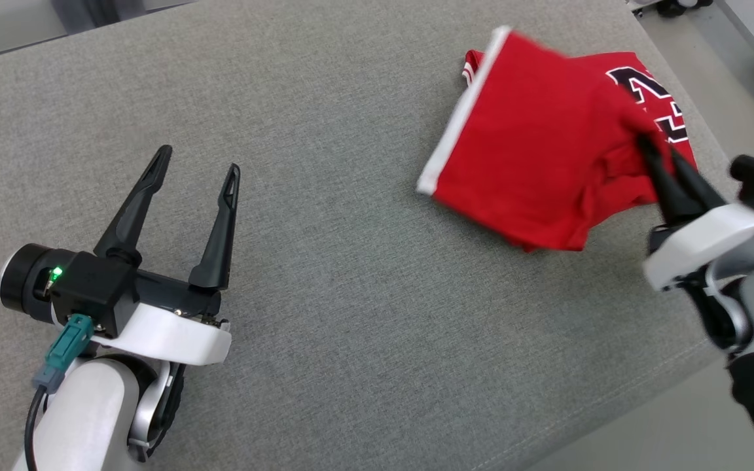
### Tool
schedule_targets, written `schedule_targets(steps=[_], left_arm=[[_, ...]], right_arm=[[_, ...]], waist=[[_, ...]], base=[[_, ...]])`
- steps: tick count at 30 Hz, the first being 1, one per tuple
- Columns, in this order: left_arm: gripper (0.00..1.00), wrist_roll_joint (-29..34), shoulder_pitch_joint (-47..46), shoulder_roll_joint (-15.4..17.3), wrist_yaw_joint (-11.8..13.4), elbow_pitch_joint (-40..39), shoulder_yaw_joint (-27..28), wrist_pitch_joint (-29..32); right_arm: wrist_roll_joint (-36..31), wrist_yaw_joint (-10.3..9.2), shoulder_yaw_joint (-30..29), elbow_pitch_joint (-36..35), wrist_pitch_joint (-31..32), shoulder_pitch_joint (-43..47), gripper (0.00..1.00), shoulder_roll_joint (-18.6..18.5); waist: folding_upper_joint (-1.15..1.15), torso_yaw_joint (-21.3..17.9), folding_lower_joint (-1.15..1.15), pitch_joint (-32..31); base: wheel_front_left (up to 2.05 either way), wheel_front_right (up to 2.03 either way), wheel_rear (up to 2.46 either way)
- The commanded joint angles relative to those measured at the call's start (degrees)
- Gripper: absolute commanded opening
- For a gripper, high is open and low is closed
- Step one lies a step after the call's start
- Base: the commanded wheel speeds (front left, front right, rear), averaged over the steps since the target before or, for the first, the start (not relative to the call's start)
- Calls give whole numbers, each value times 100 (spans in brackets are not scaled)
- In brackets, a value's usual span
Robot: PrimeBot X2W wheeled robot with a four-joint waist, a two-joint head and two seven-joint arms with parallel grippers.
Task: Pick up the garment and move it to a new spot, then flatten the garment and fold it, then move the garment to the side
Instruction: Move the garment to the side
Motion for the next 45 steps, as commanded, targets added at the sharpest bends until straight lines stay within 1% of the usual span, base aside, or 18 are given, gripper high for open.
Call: schedule_targets(steps=[1,4,6,8,11,12,13,14,18,23,26,29,32,37,42,43,45], left_arm=[[100,8,-48,24,-19,-31,-2,12],[100,-5,-92,15,-54,-36,-59,29],[100,-27,-105,22,-60,-22,-81,52],[100,-28,-108,31,-67,-9,-104,69],[100,-46,-151,65,-86,0,-106,69],[100,-52,-160,67,-91,3,-110,73],[100,-47,-167,65,-94,3,-119,73],[100,-51,-166,65,-91,15,-124,72],[100,-82,-172,42,-79,50,-137,36],[100,-126,-149,15,-41,110,-117,-22],[100,-184,-82,-15,7,156,-78,-76],[100,-259,-2,-34,66,174,-1,-145],[100,-338,33,-72,113,177,67,-215],[100,-430,128,-109,197,160,121,-301],[100,-463,212,-140,285,234,223,-428],[100,-469,272,-145,317,275,253,-465],[100,-480,313,-151,349,295,276,-501]], right_arm=[[-3,-1,-180,189,-34,-83,0,-108],[65,-1,-580,677,-87,-101,0,-198],[107,-1,-734,977,-158,-147,0,-198],[67,-1,-779,1303,-192,-201,0,-218],[248,-1,-852,1729,-167,-278,1,-96],[281,-1,-840,1881,-121,-289,37,-85],[327,-1,-864,1988,-143,-340,82,-78],[359,-1,-889,2122,-158,-384,100,-71],[492,-1,-942,2414,-279,-406,100,-98],[639,-1,-1022,2381,-438,-175,100,-203],[713,-1,-1086,2000,-610,39,100,-323],[654,-1,-1322,1358,-753,345,100,-329],[440,-1,-1686,570,-812,682,100,-160],[-252,0,-2153,-800,-815,1175,100,445],[-892,0,-2206,-1898,-670,1545,100,1028],[-1061,0,-2148,-2223,-568,1679,100,1165],[-1216,0,-2111,-2458,-462,1830,100,1252]], waist=[[0,8,0,41],[0,70,0,90],[0,110,0,122],[0,148,0,156],[0,188,0,211],[0,202,0,223],[0,219,0,233],[0,230,0,238],[0,290,0,207],[0,364,0,87],[0,432,0,-40],[0,505,0,-162],[0,618,0,-282],[0,944,0,-467],[0,1345,0,-654],[0,1497,0,-738],[0,1641,0,-824]], base=[[0,0,0],[0,0,0],[0,0,0],[0,0,0],[0,0,0],[0,0,0],[0,0,0],[0,0,0],[0,0,0],[0,0,0],[0,0,0],[0,0,0],[0,0,0],[0,0,0],[0,0,0],[0,0,0],[0,0,0]])
